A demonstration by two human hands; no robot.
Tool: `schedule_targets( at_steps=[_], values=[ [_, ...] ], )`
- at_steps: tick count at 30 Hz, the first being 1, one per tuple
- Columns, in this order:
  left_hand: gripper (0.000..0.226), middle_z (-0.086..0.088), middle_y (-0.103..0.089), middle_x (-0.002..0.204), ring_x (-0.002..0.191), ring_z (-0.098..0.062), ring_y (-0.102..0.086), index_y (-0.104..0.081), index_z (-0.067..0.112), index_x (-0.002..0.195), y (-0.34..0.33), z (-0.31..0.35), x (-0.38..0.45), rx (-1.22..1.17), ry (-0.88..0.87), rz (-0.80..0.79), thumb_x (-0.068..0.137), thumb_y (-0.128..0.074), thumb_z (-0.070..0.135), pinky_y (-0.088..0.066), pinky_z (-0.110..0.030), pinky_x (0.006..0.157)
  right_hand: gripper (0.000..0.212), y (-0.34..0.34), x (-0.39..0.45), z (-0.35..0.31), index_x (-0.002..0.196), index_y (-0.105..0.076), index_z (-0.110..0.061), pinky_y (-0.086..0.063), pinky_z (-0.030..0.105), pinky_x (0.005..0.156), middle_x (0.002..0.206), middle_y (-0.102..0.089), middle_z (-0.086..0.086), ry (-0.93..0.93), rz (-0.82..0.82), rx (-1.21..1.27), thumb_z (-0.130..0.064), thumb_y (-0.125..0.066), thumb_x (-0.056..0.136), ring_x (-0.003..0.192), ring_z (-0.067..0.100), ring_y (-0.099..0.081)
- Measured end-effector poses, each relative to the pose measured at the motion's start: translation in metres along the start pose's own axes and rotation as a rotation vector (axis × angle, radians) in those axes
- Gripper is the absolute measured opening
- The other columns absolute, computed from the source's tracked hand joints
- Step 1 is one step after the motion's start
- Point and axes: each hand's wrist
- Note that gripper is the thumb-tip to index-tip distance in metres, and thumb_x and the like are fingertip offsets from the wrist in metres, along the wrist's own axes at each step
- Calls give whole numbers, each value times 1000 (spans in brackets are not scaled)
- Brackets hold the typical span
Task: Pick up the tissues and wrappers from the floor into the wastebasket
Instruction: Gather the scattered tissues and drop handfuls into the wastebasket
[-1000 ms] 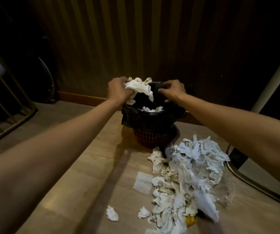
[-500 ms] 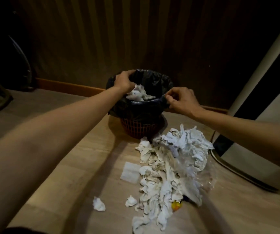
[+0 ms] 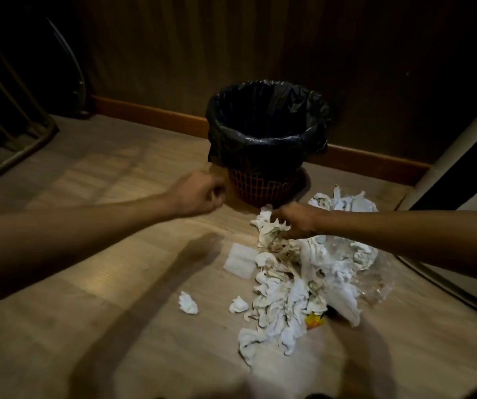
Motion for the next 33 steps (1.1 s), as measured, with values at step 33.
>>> schedule_targets(
  at_steps=[33],
  values=[
    [23,-1,-43,149,137,-19,-37,-73,19,93,-180,4,-21,-145,-166,-485,83,-73,39,-46,-35,101,53,-56,-9,15,111,-62,-11,-53,32,77,116,-53,11,12,-212,-126,-52,-65,78,100,27,-60]
  ],
)
Point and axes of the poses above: each hand's wrist, its own x-axis towards the middle knuckle, its own y-axis out of the back of the hand, z = x × y
